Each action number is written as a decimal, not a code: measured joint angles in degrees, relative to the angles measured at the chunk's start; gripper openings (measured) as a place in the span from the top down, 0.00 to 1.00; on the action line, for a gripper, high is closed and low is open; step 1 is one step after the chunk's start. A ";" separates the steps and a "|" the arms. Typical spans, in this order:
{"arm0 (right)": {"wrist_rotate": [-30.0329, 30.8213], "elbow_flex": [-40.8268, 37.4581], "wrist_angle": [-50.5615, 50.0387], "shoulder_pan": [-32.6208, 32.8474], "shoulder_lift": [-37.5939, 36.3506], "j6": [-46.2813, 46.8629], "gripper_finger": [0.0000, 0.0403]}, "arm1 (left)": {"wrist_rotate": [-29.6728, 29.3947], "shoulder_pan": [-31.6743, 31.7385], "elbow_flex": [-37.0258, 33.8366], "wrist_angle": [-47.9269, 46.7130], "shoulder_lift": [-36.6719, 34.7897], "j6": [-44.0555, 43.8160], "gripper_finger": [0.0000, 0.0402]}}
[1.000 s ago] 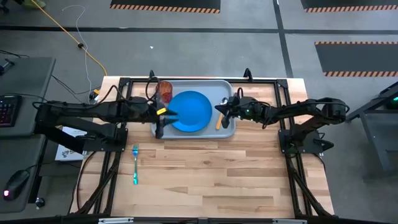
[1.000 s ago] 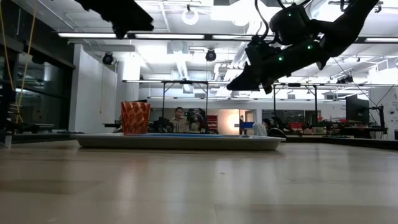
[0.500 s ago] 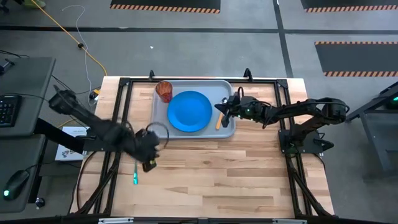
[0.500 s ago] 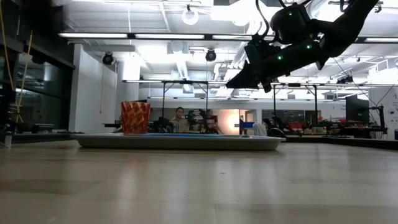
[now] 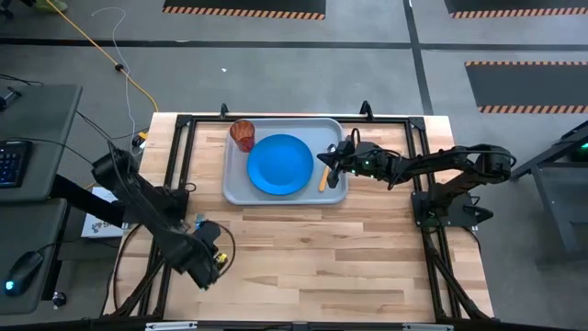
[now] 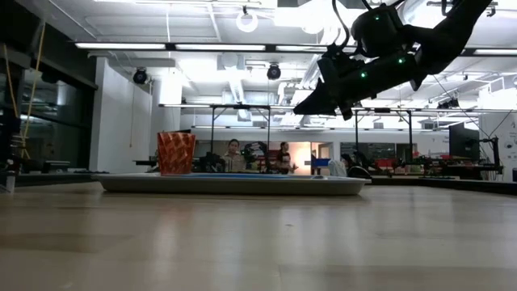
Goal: Pick and place plate/cup/fork/spoon on tray
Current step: Put the blue fork on the gray serving tray to the right of the blue plate
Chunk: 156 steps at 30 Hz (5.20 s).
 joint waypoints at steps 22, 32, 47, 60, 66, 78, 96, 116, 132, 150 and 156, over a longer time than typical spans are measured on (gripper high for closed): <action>-0.02 0.00 0.42 -1.03 0.03 1.57 1.00 | -0.09 -5.40 -16.60 7.17 -7.64 -20.36 0.71; -0.23 0.00 -0.04 -1.03 0.04 2.84 1.00 | -0.49 -5.33 -23.08 18.88 -8.78 -21.08 0.71; -0.24 0.00 -0.16 -1.03 0.04 2.97 1.00 | -1.27 -5.34 -23.30 19.20 -8.63 -19.20 0.78; -0.48 0.00 -0.50 -1.01 0.04 2.99 1.00 | -2.13 -5.23 -20.76 18.13 -8.35 -10.23 0.97; -0.53 0.00 -0.50 -0.98 0.04 2.99 1.00 | -5.61 -5.23 -15.51 10.56 -8.39 -5.93 0.98; -12.98 0.00 -0.48 -0.96 0.04 4.09 1.00 | -25.99 -2.52 1.96 -7.50 -8.48 7.34 0.99; -18.63 0.00 4.34 4.40 0.04 2.56 0.98 | -23.74 34.00 -11.72 69.28 -8.50 88.63 0.99; -26.54 2.85 19.42 13.80 0.04 -6.07 0.49 | 45.38 54.69 -28.76 123.71 -7.24 88.19 0.99; -26.34 16.03 2.94 17.47 6.62 -14.14 0.49 | 46.53 52.89 -21.91 123.92 3.43 87.48 0.99; -25.92 16.31 1.73 17.19 6.95 -13.53 0.74 | 46.64 53.95 -21.07 123.99 4.05 88.02 0.98; -27.91 16.31 0.52 16.05 6.82 -12.48 0.98 | 46.89 54.05 -21.07 124.02 4.05 88.62 0.98</action>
